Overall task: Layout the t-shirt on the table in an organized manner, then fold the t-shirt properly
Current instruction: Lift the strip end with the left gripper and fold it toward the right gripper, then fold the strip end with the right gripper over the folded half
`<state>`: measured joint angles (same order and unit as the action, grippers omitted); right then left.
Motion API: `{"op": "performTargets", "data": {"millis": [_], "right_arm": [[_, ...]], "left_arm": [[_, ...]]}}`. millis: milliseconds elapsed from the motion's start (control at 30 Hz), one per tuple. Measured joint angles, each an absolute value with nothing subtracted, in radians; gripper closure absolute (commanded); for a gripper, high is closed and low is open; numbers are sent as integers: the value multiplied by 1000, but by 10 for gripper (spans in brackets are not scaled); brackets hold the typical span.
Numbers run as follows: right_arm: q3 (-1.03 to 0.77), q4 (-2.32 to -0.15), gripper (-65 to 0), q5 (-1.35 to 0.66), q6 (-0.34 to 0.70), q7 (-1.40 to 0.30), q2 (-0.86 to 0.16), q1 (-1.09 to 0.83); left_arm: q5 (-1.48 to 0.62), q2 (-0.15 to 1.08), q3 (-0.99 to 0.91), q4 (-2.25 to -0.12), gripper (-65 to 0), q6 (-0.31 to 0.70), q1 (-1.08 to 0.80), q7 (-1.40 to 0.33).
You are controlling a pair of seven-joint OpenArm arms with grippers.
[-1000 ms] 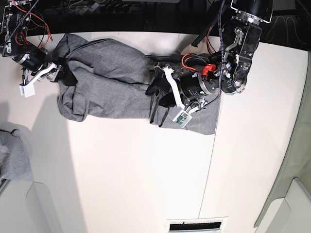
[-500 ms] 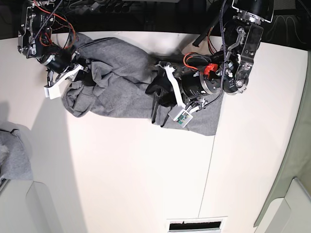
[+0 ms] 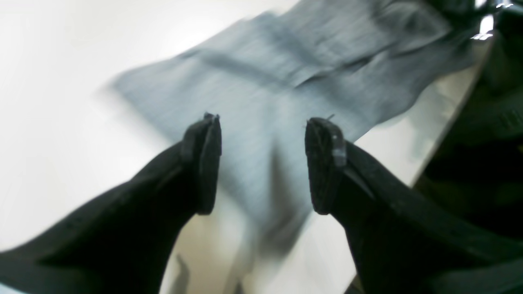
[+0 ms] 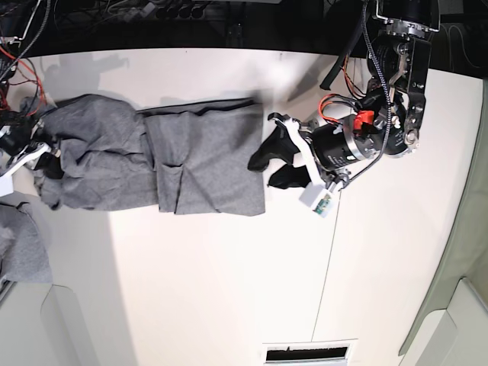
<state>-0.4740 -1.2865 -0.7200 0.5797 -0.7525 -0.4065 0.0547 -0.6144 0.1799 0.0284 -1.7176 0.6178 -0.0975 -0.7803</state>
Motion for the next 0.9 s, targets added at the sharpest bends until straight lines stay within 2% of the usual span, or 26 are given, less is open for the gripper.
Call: {"op": "performTargets", "data": {"millis": [133, 300, 500, 700, 767, 800, 833, 900], "right_arm": [[-474, -1288, 0, -791, 579, -810, -467, 113], [-427, -1317, 0, -849, 579, -842, -459, 233], [-188, -1396, 0, -797, 580, -846, -365, 261], [66, -1412, -10, -712, 580, -829, -245, 196], [138, -1412, -261, -619, 580, -828, -232, 166], [170, -1412, -364, -581, 580, -832, -230, 158], [202, -1412, -427, -551, 581, -826, -229, 155], [250, -1412, -447, -501, 583, -765, -227, 165]], "left_arm": [[-610, 183, -76, -1717, -342, 617, -141, -781], [-611, 180, -104, -1717, -342, 618, -178, -783], [-603, 179, -104, -1717, -342, 617, -262, -778], [-604, 180, -105, -1717, -342, 617, -258, -763], [-604, 179, -104, -1717, -342, 617, -258, -762], [-605, 179, -104, -1717, -342, 618, -258, -762], [-605, 180, -104, -1717, -342, 618, -258, -762], [-604, 180, -104, -1717, -342, 617, -258, -762]]}}
